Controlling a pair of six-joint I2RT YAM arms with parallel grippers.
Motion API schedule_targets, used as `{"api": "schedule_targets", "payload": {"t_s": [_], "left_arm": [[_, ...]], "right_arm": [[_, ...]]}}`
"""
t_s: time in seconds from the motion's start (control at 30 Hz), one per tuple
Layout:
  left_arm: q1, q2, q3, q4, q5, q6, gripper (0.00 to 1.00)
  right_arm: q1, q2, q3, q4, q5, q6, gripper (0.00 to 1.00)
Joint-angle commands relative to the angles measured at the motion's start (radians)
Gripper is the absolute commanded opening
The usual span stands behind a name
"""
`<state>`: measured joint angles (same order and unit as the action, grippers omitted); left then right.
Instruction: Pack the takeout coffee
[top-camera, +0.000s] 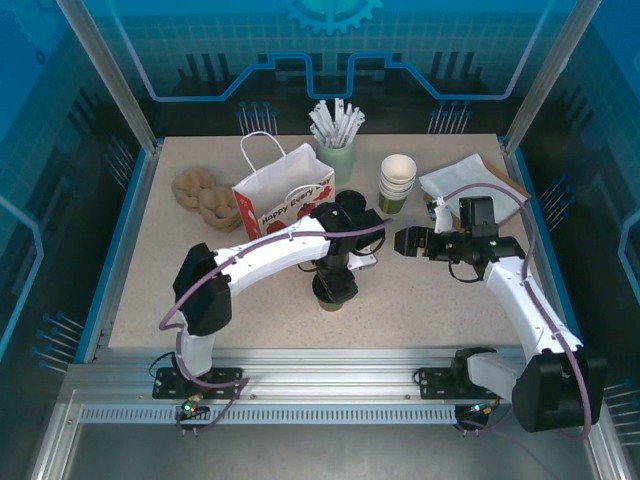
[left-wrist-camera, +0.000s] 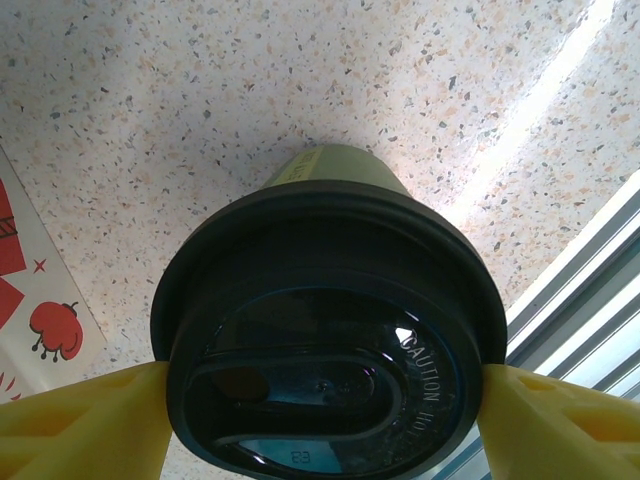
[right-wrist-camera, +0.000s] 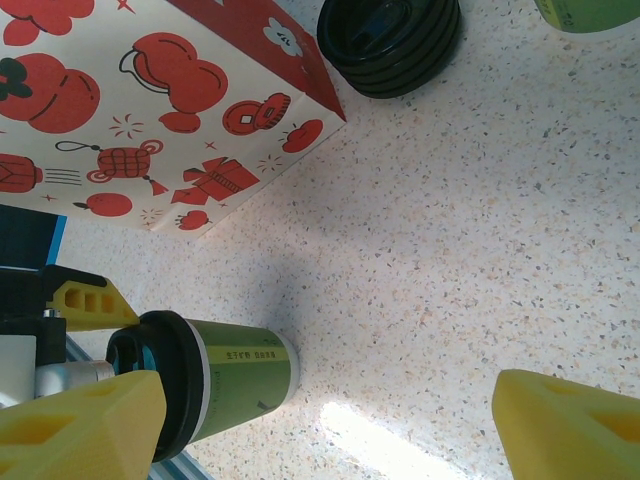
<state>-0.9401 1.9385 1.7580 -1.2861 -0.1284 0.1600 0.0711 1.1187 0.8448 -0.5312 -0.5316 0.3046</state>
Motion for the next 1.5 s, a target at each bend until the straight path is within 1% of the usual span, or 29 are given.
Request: {"api": "schedule_targets", "payload": {"t_s": [0.0, 0.5, 1.1, 1.47], "left_arm": [[-0.009, 0.022, 0.011, -0.03, -0.02, 0.003, 0.78], [-0.009, 0.03, -0.003, -0.028, -0.03, 0.004, 0.77], [-0.009, 0.025, -0.031, -0.019, -0.04, 0.0, 0.79], [-0.009, 0.007, -0.024, -0.028, -0.043, 0.0, 0.69]], "right_arm": [[-0.013, 0.006, -0.008, -0.006, -0.023, -0.02, 0.86], [-0.013, 0.007, -0.014, -0.004, -0.032, -0.024, 0.86], [-0.012, 0.009, -0.014, -0.005, -0.036, -0.028, 0.85], [-0.013, 0.01, -0.015, -0.005, -0.039, -0.027, 0.85]]}}
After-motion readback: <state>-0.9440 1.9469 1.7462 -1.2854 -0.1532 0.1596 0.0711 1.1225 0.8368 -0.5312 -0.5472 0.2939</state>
